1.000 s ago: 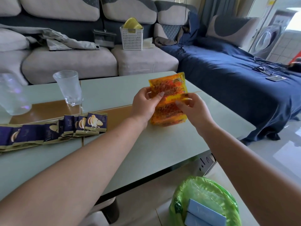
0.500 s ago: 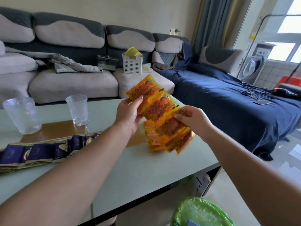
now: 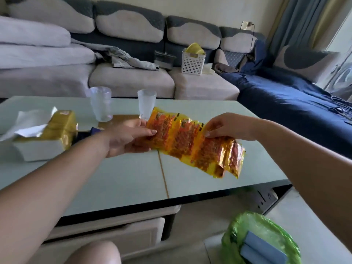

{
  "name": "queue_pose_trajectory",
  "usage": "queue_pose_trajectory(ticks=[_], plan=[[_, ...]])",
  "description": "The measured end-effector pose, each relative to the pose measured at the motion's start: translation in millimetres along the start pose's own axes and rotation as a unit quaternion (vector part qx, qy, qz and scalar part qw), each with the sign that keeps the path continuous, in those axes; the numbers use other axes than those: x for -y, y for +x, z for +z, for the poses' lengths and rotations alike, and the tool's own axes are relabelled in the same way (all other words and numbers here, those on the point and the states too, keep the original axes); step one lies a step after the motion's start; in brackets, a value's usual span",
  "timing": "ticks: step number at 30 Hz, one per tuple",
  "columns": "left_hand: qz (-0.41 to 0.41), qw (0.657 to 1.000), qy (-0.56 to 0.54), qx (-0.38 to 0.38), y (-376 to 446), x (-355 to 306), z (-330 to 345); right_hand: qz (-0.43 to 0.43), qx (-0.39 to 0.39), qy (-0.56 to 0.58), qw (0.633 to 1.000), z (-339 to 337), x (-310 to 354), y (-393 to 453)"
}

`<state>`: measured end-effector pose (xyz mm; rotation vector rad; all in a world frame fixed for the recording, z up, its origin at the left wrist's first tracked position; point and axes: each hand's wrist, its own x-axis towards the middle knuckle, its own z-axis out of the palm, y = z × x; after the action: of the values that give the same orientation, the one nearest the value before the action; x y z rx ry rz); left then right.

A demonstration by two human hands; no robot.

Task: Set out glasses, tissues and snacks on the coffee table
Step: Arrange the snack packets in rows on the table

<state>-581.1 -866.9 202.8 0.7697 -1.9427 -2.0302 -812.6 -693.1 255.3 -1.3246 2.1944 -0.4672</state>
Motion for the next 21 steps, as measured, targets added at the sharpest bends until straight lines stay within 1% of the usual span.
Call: queue_pose_trajectory(ticks=[2,4,7,10,12,15,18,19,21], plan=[[-0.032,0.999,0.038,-0.014,-17.7,22.4,-20.3,-0.005,0.046,-0.043,0.998,25.0,19.0,11.9],[-0.064,0.993,0.092,-0.046,-33.8,44.0,-38.7,-0.013,0.077,-0.099,0.992,50.2,40.1,27.8],[-0.085,0.973,0.193,-0.096,-54.8,69.8,-65.5,-0.033,0.098,-0.179,0.978,86.6,70.9,56.6],[-0.094,0.957,0.237,-0.135,-71.6,81.8,-91.7,-0.087,0.104,-0.259,0.956,116.6,95.5,81.5],[-0.092,0.950,0.258,-0.148,-81.0,85.5,-104.3,-0.113,0.095,-0.253,0.956,132.5,105.6,91.9],[-0.090,0.931,0.308,-0.175,-90.9,90.6,-115.2,-0.122,0.086,-0.217,0.965,151.5,111.1,99.3],[-0.091,0.910,0.366,-0.172,-92.8,96.6,-120.1,-0.137,0.080,-0.218,0.963,162.7,103.0,101.3],[-0.093,0.898,0.396,-0.168,-92.7,97.9,-121.1,-0.144,0.067,-0.225,0.961,163.8,98.3,99.9],[-0.091,0.858,0.476,-0.172,-92.4,100.2,-124.2,-0.152,0.034,-0.232,0.960,164.1,87.8,91.8]])
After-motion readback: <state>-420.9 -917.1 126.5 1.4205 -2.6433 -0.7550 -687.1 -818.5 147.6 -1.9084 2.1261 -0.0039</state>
